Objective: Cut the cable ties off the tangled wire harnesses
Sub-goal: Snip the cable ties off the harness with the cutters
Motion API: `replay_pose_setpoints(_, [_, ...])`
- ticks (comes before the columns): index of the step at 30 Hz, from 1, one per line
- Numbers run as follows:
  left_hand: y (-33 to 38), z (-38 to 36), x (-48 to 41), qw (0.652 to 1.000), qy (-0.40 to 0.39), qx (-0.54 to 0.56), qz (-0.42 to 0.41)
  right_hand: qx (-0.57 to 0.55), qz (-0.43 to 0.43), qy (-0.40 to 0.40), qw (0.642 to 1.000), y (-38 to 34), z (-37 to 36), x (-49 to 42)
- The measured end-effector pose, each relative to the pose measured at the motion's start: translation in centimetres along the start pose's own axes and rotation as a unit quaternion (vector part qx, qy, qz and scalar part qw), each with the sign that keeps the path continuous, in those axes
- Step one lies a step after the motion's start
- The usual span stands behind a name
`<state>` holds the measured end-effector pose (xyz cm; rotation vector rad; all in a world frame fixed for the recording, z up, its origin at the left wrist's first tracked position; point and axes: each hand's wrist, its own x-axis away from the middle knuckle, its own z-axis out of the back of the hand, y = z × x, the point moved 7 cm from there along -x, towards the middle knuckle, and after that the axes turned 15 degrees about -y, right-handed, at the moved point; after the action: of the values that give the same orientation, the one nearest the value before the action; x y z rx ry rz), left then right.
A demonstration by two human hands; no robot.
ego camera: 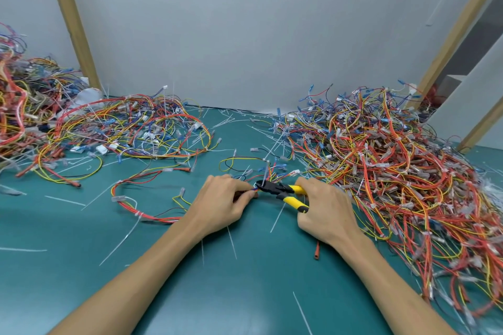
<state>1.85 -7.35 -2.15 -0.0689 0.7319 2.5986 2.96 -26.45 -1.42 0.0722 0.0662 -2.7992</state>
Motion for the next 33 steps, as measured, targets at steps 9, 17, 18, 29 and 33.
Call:
replay_pose_setpoints(9, [0.2, 0.0, 0.1, 1.000, 0.002, -0.010, -0.004, 0.001, -0.004, 0.029, 1.000, -0.2, 0.7, 0.2])
replay_pose_setpoints(17, [0.1, -0.1, 0.1, 1.000, -0.004, -0.017, 0.002, -0.008, -0.001, 0.000, 1.000, -0.3, 0.1, -0.1])
replay_pose_setpoints(18, [0.1, -0.1, 0.1, 1.000, -0.004, -0.019, 0.001, -0.006, -0.005, -0.004, 1.000, -0.2, 0.1, -0.1])
replay_pose_setpoints(29, [0.2, 0.2, 0.1, 1.000, 0.012, 0.016, -0.005, -0.021, 0.001, -0.011, 1.000, -0.4, -0.4, -0.1])
replay_pose_setpoints(33, [0.1, 0.2, -0.1, 0.999, 0.014, 0.030, -0.005, -0.019, 0.018, 0.019, 0.999, -0.6, 0.2, -0.1])
